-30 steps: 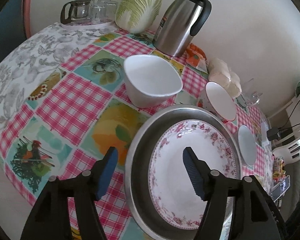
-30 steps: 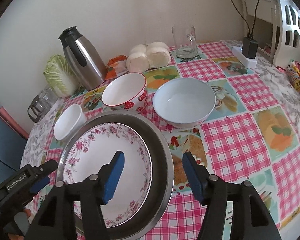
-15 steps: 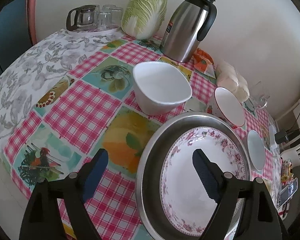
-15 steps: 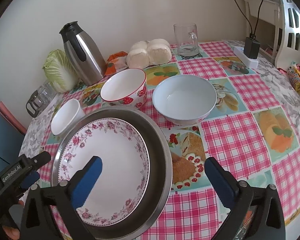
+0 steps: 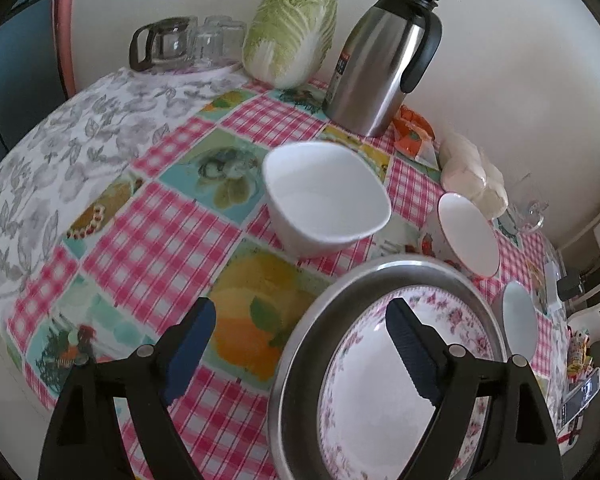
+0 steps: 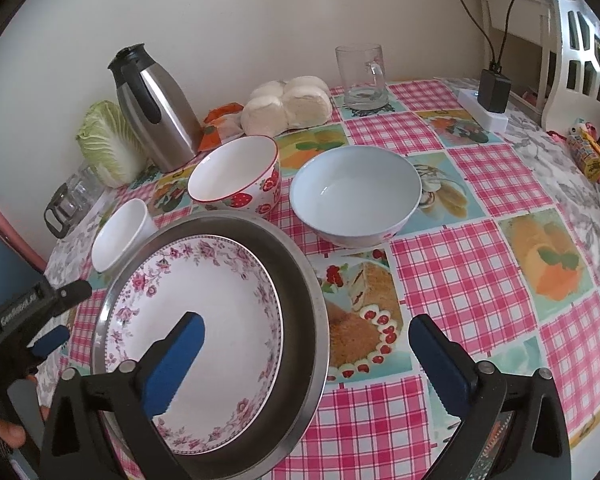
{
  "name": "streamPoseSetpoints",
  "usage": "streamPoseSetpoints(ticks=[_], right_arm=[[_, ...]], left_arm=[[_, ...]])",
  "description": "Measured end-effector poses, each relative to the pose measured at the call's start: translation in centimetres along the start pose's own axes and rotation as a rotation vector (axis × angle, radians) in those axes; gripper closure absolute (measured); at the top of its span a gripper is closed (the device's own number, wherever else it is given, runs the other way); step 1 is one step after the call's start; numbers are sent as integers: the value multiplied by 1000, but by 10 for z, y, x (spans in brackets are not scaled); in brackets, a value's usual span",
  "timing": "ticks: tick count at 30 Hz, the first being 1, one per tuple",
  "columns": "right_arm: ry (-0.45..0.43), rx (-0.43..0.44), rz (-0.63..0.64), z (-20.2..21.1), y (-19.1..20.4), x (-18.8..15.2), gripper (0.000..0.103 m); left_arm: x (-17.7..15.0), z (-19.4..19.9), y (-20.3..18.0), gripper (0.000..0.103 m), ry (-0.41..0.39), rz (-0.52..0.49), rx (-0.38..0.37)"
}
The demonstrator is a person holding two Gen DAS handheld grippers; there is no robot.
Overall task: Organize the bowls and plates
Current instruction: 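Move both grippers to the rim of the red-rimmed white bowl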
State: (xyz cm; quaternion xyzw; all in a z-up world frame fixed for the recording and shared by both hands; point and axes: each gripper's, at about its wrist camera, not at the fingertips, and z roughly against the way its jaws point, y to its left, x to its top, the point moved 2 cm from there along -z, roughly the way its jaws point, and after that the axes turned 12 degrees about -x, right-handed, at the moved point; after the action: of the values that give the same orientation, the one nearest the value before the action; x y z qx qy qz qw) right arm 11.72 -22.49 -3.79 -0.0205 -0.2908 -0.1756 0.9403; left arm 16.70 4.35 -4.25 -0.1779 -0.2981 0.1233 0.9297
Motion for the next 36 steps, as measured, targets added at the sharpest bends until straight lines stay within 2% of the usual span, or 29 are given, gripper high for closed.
streamPoseSetpoints(ticks=[3,11,16,17,18,21,24,28,32,36], right_arm=[[-12,4,-9,1,-1,2,0],[-42,9,-79,2,-9,10,0],[-45,-1,-53,-1,-5,18,0],[-47,-4,-40,-2,-3,20,0],[-48,-7,-29,-2,-2,23,0],[-49,-7,8,-5,7,33,0],[-44,25,24,-7,16,45,0],[-42,78,60,-10,37,63,0],[-47,119,113,-12,61,82,0],[-27,117,98,-22,69,111,0]], left_arm=[[9,-2,-5,16,-13,-19,6],[34,-11,-3,16,-41,23,-47],[51,-15,-2,15,-91,15,-78],[54,-15,-1,13,-104,13,-83],[56,-15,1,3,-116,12,-87],[64,-17,9,0,-138,14,-99],[72,-22,22,0,-125,43,-123],[80,-25,37,0,-158,65,-148],[84,-33,52,0,-136,99,-171],[87,-38,56,0,-107,118,-195]])
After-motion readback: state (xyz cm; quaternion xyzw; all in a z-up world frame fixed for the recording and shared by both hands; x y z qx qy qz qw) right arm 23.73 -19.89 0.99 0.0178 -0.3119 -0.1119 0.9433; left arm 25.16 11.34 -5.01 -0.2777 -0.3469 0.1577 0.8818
